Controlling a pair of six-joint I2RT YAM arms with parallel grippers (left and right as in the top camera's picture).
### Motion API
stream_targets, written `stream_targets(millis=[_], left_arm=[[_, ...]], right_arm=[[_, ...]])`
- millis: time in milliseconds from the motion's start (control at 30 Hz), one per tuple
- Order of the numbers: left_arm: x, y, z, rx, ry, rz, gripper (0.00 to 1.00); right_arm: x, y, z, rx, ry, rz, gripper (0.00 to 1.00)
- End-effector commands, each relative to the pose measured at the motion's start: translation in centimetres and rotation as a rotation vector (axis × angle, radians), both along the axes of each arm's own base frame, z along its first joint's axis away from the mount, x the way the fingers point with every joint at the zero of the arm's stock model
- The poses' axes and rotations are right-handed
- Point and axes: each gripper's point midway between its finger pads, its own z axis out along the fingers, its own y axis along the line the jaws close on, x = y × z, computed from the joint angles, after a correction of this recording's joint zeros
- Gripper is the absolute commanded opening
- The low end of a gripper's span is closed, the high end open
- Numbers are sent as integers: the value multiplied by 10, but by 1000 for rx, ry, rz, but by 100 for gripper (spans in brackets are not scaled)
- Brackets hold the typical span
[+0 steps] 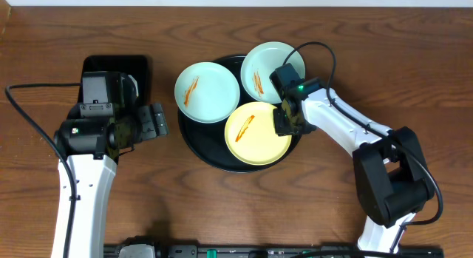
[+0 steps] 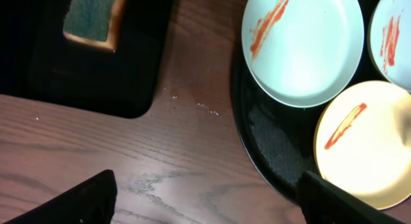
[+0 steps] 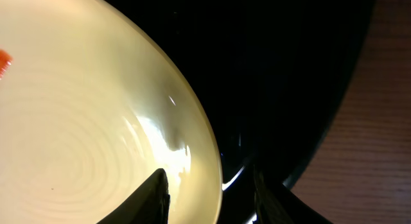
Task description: Clean dirty plates on tray and stack at the side
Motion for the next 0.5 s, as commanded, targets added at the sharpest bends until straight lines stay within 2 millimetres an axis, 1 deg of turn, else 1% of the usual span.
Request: stream_targets(millis=[0,33,133,267,333,400,467], left_arm=[[5,12,5,21,-10,102,89],[5,20,3,36,-2,163,89],[9,39,-3,76,13,244,88],[23,61,-18,123,33,293,88],[34,71,-26,160,36,266,87],[47,79,-35,192,37,218,76],[60,88,-48,222,44,175,73]], right_arm=[[-7,5,-11,-9,27,27,40],[-7,5,-12,-10,30,21,40],[-8,5,-13,-11,33,16,43],[-8,5,-13,-10,33,10,50],[-8,6,-13,-8,34,11,54],[-8,6,-13,-8,34,11,62],[-8,6,-13,-8,35,11,66]])
